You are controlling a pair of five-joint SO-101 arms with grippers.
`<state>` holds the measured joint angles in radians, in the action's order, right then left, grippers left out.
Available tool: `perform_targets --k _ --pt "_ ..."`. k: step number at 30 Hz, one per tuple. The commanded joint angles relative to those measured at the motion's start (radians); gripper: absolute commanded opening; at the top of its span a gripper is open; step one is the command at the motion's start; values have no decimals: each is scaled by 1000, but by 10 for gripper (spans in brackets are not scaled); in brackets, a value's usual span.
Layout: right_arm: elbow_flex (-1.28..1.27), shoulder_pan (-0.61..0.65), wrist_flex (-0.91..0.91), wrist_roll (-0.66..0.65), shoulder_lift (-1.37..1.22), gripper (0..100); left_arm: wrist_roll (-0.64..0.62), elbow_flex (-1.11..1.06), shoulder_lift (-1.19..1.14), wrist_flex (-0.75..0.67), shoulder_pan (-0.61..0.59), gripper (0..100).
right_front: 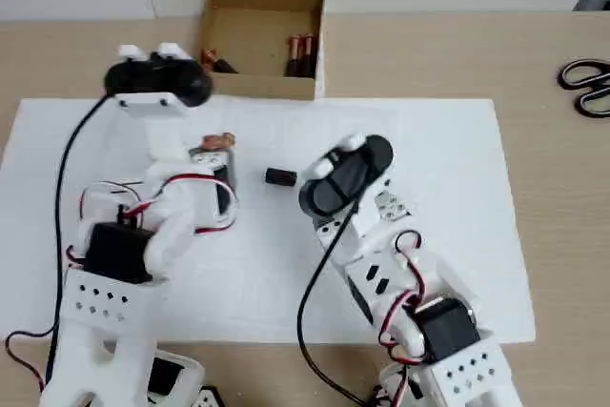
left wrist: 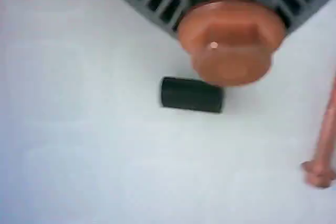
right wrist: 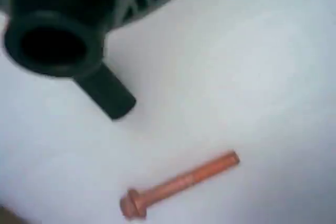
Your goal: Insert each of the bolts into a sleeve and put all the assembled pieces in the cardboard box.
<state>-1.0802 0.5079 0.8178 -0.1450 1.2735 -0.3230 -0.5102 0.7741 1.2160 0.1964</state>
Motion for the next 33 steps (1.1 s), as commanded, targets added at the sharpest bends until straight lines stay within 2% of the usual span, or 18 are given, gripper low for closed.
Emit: perform_targets --k 1,4,10,13,17,21,30,33 --pt "-52 10 -61 -2 77 4 -6 5 34 -52 60 6" --pt "-130 12 -71 21 111 4 -6 5 34 -52 97 7" --pt "-258 12 -71 219 188 4 -8 5 32 -130 121 6" --pt "-298 12 -71 230 254 4 -25 5 34 -201 121 6" --pt "-348 13 -71 232 355 4 -120 5 34 -258 121 6" --pt "-387 13 -71 233 443 4 -127 -1 26 -276 129 6" --pt "-423 70 -70 235 473 4 -124 -156 34 -476 204 6" --pt "-423 70 -67 281 473 4 -124 -185 34 -526 227 6"
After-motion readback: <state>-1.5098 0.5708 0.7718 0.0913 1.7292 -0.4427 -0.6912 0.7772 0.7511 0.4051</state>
